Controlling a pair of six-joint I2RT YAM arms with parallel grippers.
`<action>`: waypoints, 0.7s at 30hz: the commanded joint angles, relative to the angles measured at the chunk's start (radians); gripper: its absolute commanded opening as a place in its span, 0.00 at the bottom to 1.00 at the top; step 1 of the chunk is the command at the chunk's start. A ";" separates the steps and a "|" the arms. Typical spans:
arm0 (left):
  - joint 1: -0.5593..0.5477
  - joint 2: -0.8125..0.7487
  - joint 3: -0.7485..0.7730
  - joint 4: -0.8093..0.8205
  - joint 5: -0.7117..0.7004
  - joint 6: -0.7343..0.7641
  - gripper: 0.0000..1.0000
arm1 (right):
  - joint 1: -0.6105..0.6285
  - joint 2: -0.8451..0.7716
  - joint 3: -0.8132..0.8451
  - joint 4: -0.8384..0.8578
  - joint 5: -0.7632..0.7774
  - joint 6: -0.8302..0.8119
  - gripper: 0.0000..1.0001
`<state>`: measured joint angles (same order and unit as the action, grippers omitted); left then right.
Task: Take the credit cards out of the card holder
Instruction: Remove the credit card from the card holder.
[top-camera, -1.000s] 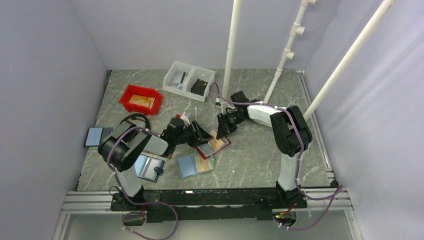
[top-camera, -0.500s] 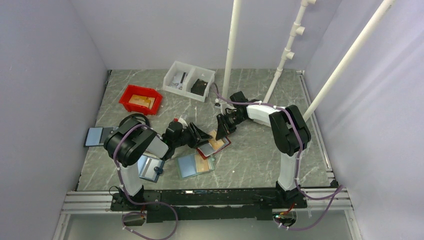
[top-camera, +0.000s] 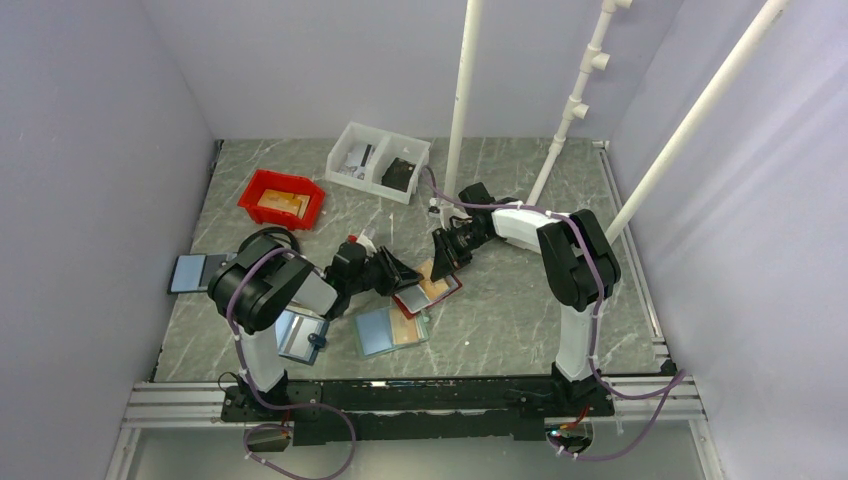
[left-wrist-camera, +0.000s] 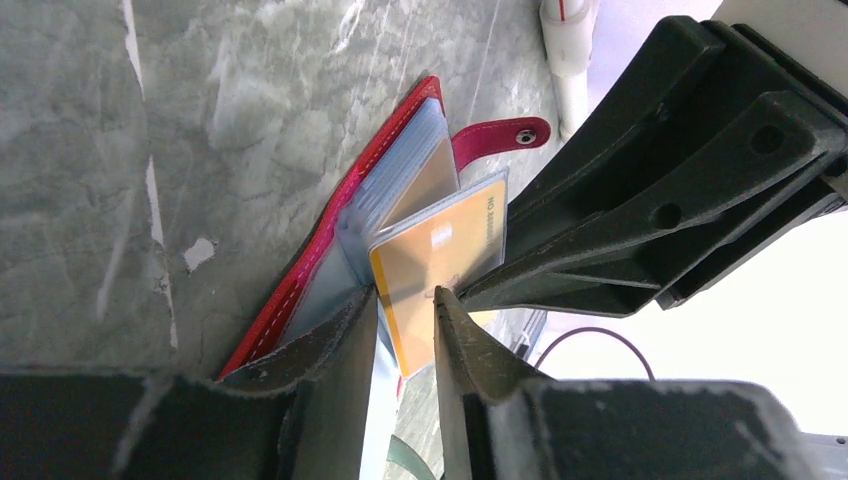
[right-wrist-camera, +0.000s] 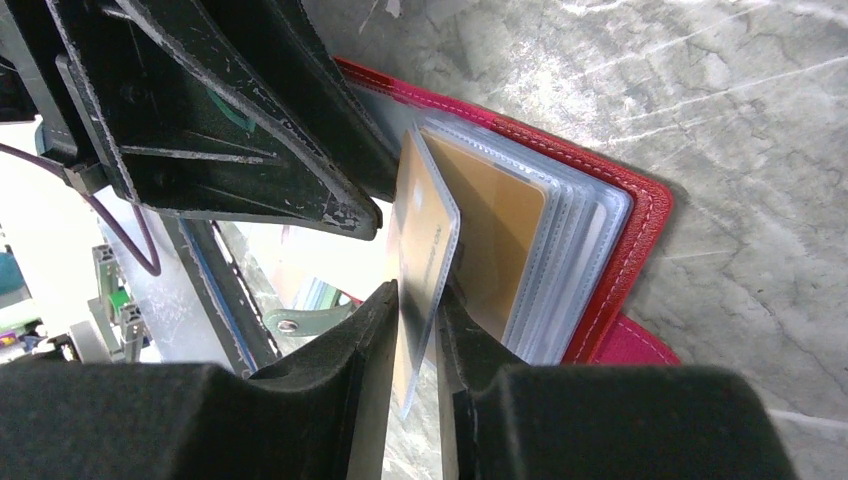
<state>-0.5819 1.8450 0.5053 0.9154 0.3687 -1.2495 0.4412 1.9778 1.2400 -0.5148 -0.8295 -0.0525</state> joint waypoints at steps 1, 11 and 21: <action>0.002 -0.001 0.034 -0.002 0.019 0.060 0.33 | 0.000 0.006 0.025 -0.023 0.025 -0.039 0.24; 0.004 -0.023 0.090 -0.140 0.045 0.123 0.34 | -0.012 -0.003 0.029 -0.034 0.020 -0.052 0.26; 0.008 -0.026 0.124 -0.194 0.066 0.150 0.35 | -0.022 -0.007 0.029 -0.039 0.015 -0.060 0.26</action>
<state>-0.5762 1.8446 0.6060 0.7429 0.4114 -1.1358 0.4294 1.9778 1.2461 -0.5373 -0.8322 -0.0788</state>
